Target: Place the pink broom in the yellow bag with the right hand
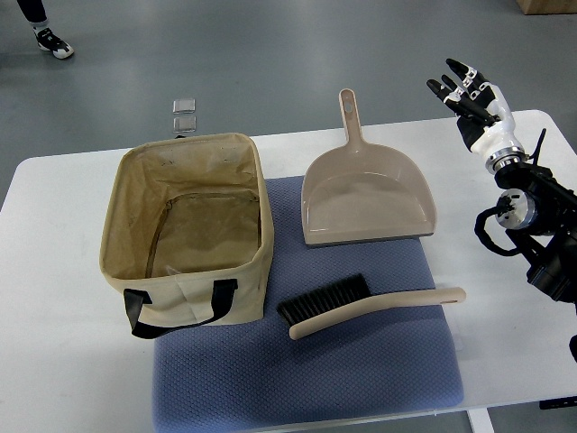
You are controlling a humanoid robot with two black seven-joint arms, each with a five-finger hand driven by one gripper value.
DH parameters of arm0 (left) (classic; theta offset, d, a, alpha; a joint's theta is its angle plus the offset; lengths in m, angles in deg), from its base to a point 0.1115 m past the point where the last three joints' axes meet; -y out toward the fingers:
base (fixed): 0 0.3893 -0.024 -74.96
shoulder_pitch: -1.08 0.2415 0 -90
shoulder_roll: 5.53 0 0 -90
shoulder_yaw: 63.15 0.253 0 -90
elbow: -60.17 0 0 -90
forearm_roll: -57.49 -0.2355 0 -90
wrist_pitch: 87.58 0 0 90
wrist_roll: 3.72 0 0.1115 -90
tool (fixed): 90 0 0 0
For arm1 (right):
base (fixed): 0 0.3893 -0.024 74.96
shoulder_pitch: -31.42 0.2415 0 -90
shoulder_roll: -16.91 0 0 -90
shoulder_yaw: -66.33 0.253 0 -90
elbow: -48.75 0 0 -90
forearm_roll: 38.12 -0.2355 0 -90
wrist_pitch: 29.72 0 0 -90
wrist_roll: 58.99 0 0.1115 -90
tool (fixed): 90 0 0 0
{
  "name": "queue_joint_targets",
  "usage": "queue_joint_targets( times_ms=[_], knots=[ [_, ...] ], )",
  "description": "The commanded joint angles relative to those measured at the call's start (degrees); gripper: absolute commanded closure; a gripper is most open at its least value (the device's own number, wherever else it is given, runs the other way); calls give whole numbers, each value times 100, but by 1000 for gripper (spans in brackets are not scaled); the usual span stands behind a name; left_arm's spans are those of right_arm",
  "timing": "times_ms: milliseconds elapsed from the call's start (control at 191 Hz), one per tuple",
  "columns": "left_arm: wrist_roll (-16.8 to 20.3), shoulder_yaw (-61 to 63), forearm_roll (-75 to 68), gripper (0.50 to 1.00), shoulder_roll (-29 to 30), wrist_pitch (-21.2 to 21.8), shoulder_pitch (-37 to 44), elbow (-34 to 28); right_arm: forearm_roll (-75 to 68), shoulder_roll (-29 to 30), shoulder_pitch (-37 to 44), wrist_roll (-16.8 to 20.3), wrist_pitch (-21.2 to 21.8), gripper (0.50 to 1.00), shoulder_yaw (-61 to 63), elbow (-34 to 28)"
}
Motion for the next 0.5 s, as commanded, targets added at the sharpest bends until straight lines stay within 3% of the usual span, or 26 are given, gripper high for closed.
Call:
queue_joint_targets(
  times_ms=[0,392,496],
  knots=[
    [0,7,-1,500,0,0,-23,-7,6,0,32,9,-3,570,-1,2],
    [0,7,-1,500,0,0,-23,-7,208,-79,129,9,-126,570,-264,-86],
    [0,7,-1,500,0,0,-23,-7,375,-483,225,0,-144,570,-774,-297]
  ],
)
